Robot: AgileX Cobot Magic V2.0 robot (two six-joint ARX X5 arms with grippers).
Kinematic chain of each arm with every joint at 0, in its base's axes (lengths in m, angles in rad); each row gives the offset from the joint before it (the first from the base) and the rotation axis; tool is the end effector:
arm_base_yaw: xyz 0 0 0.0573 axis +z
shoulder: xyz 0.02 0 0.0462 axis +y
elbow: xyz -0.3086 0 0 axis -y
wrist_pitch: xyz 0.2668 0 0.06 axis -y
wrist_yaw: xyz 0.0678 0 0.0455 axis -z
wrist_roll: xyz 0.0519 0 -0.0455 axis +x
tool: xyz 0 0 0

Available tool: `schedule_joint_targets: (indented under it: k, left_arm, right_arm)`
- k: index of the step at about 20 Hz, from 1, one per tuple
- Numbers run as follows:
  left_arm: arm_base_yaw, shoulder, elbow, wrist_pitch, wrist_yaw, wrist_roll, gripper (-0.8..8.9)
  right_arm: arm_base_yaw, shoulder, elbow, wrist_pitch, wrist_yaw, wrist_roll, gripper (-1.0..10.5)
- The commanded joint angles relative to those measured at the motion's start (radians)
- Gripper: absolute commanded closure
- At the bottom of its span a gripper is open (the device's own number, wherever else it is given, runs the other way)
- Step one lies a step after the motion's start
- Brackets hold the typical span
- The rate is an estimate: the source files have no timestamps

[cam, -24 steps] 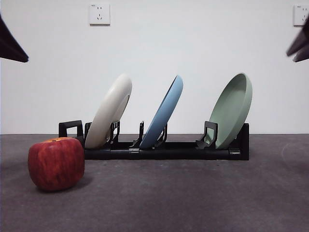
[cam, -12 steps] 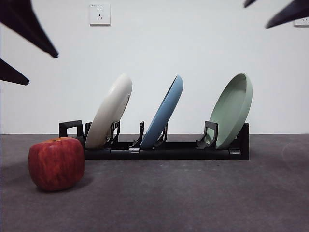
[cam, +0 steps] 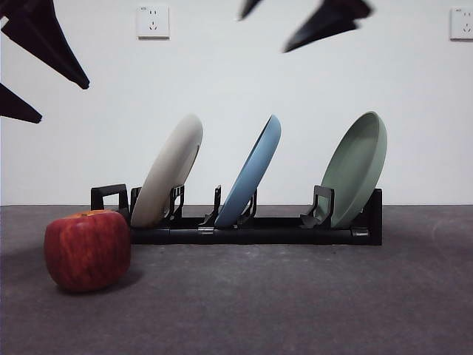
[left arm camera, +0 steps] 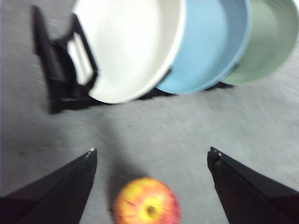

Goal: Take the yellow plate from the plate rack,put the plate on the table,take the apple from the table,put the apple in the plate

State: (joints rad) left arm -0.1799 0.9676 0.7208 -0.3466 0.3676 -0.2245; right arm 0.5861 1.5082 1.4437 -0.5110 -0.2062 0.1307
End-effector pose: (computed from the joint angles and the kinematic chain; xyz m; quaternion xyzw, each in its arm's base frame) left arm 0.2079 -0.0568 0.2856 -0.1304 0.3182 -0.2243 0.9118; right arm 0.3026 0.2137 0.3896 0.0043 0.3023 0.3510 0.8862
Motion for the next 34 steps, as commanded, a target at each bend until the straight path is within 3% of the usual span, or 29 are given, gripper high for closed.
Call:
schedule_joint_targets:
  k: [1, 4, 7, 9, 13, 17, 21, 23, 25, 34]
  left_arm:
    - [-0.002, -0.009, 0.001, 0.012, -0.03, -0.012, 4.18]
    - [-0.002, -0.035, 0.001, 0.076, -0.037, -0.033, 4.18]
    - [-0.011, -0.011, 0.001, 0.253, 0.03, -0.037, 5.05]
    - [-0.029, 0.056, 0.009, 0.337, 0.065, -0.037, 5.08]
    - [-0.081, 0.298, 0.13, 0.334, 0.128, 0.024, 5.07]
    - [-0.164, 0.503, 0.308, 0.251, 0.03, 0.117, 5.07]
    - [-0.191, 0.611, 0.399, 0.24, -0.002, 0.126, 5.33]
    - [-0.191, 0.628, 0.4, 0.237, -0.001, 0.142, 7.16]
    - [-0.191, 0.632, 0.4, 0.233, -0.002, 0.159, 8.25]
    - [-0.205, 0.543, 0.4, 0.163, -0.023, 0.174, 8.22]
  right_arm:
    - [0.046, 0.132, 0.123, 0.0, 0.042, -0.008, 5.6]
    - [0.079, 0.262, 0.241, 0.001, 0.058, -0.008, 5.6]
    - [0.083, 0.27, 0.248, 0.0, 0.082, 0.002, 5.6]
    - [0.066, 0.241, 0.248, -0.018, 0.082, 0.002, 5.6]
    - [0.013, 0.182, 0.248, -0.08, 0.084, 0.002, 5.6]
    - [-0.034, 0.13, 0.248, -0.124, 0.083, 0.002, 5.6]
    - [-0.068, 0.105, 0.248, -0.165, 0.082, 0.002, 5.6]
    - [-0.08, 0.103, 0.248, -0.179, 0.082, 0.001, 5.6]
    - [-0.092, 0.103, 0.248, -0.183, 0.082, 0.001, 5.6]
    - [-0.107, 0.102, 0.248, -0.177, 0.083, -0.002, 5.6]
